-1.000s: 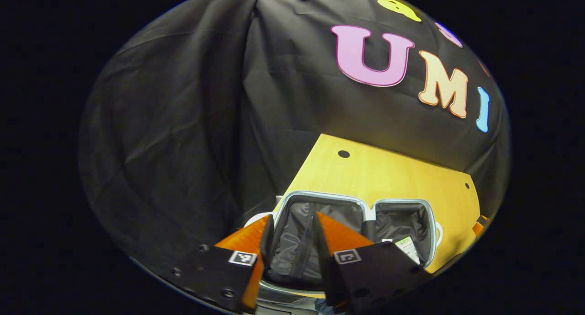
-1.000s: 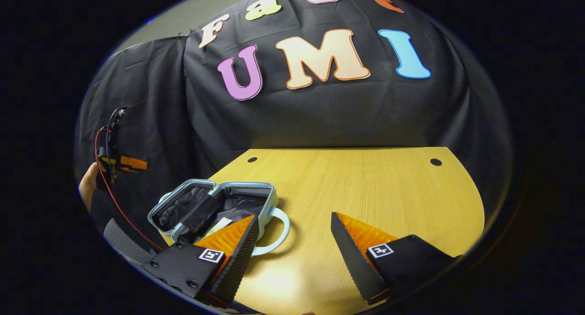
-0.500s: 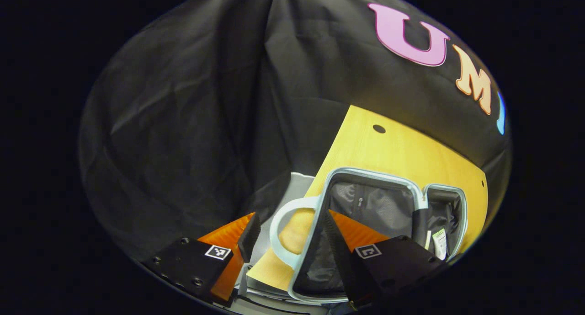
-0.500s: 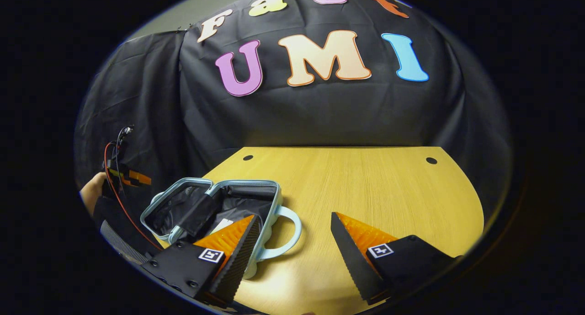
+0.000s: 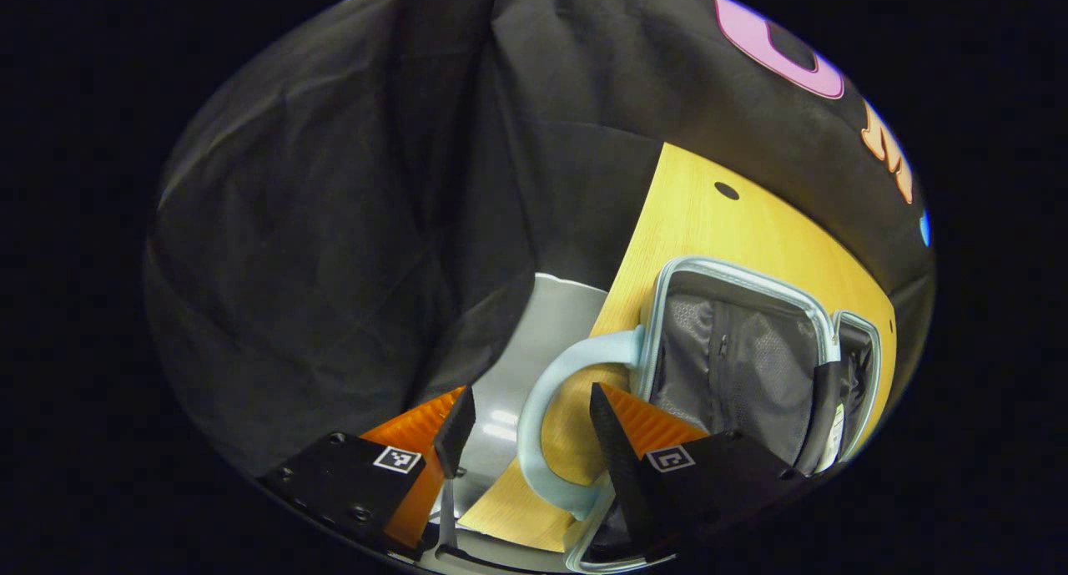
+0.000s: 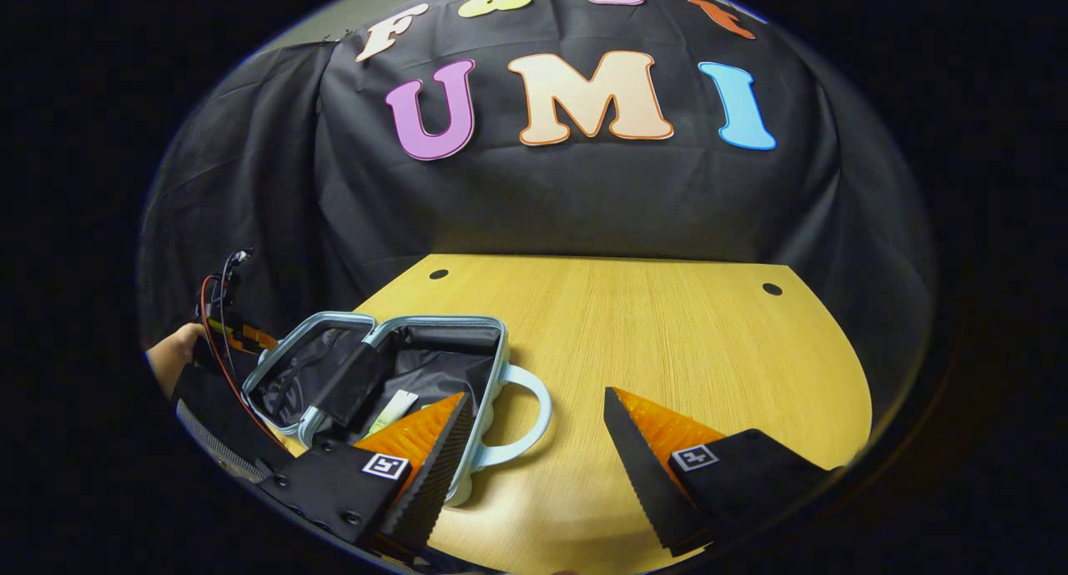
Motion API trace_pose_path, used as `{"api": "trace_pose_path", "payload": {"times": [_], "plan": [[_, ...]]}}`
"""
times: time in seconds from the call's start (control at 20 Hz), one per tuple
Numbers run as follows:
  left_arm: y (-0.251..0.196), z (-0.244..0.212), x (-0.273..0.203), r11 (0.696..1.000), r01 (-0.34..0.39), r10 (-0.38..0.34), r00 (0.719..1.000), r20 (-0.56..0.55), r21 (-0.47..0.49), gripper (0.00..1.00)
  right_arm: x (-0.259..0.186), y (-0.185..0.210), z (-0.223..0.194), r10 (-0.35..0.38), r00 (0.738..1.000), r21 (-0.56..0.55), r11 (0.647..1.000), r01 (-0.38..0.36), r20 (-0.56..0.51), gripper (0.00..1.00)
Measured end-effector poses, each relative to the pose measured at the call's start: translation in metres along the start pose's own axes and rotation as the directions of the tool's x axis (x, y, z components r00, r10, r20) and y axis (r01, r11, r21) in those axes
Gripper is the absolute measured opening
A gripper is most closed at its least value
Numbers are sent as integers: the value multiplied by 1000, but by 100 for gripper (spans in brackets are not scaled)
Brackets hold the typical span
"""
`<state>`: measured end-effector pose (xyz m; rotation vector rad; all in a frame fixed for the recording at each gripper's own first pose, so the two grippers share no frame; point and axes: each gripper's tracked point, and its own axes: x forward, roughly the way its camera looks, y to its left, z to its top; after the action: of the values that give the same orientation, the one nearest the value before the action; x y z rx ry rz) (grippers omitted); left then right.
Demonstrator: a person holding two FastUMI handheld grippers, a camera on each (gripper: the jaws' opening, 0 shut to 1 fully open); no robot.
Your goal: First open the suitcase, pack the skin care products into it, and then close the suitcase.
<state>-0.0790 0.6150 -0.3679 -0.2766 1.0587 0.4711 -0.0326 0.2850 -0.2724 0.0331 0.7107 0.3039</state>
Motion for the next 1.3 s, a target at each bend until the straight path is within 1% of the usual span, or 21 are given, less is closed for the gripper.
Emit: {"api": "trace_pose_path", "payload": {"times": [0.05, 0.1, 0.15, 0.25, 0.3, 0.35, 0.4, 0.45, 0.5, 0.65, 0.7, 0.8, 1.0, 1.2, 1.3], "plan": [[0, -2, 5, 1000, 6, -6, 1000, -8, -2, 82, 1, 0, 0, -4, 1000, -2, 1000, 4, -3, 98], [0, -4, 11, 1000, 11, -11, 1000, -20, -9, 78, 1, -1, 0, -7, 1000, -1, 1000, 7, -4, 98], [1, -8, 14, 1000, 18, -19, 999, -41, -15, 77, 2, 0, 1, -9, 1000, 0, 1000, 9, 0, 98], [9, -11, 19, 1000, 4, -4, 997, -72, -2, 64, 3, 0, 1, -9, 1000, -2, 1000, 9, -2, 98], [9, -12, 23, 1000, 3, -2, 996, -86, 4, 52, 4, -1, -1, -7, 1000, -3, 1000, 7, -9, 98], [3, -18, 26, 1000, 15, -15, 995, -104, -3, 45, 4, -1, -2, -7, 1000, -4, 1000, 7, -13, 98], [0, -19, 20, 1000, 11, -10, 992, -123, 0, 25, 5, -1, -1, -5, 1000, -6, 1000, 5, -10, 98], [0, -21, 23, 1000, 9, -8, 993, -119, 8, 15, 6, -1, 0, -2, 1000, -7, 1000, 2, -4, 98], [-2, -14, 18, 1000, 5, -4, 995, -98, 10, 10, 7, -1, 0, 3, 1000, -7, 1000, -3, -2, 98], [-4, -2, -1, 999, -22, 24, 998, -63, 35, 1, 8, -2, 2, 20, 1000, -10, 1000, -20, 9, 98], [-5, 6, -10, 998, -29, 31, 999, -38, 50, 0, 7, -3, 4, 27, 999, -10, 1000, -27, 17, 98], [-11, 22, -36, 997, -34, 34, 999, -1, 75, 0, 6, -6, 6, 44, 999, -4, 999, -44, 28, 98], [-31, 48, -80, 995, -33, 25, 996, 81, 94, 0, 5, -16, 6, 77, 996, 0, 997, -77, 33, 98], [-64, 65, -136, 988, -43, 20, 988, 153, 146, 0, -3, -32, 13, 108, 993, -1, 994, -108, 55, 98], [-91, 78, -161, 980, -36, -6, 977, 213, 196, 0, -7, -41, 14, 119, 991, 9, 993, -120, 64, 98]]}}
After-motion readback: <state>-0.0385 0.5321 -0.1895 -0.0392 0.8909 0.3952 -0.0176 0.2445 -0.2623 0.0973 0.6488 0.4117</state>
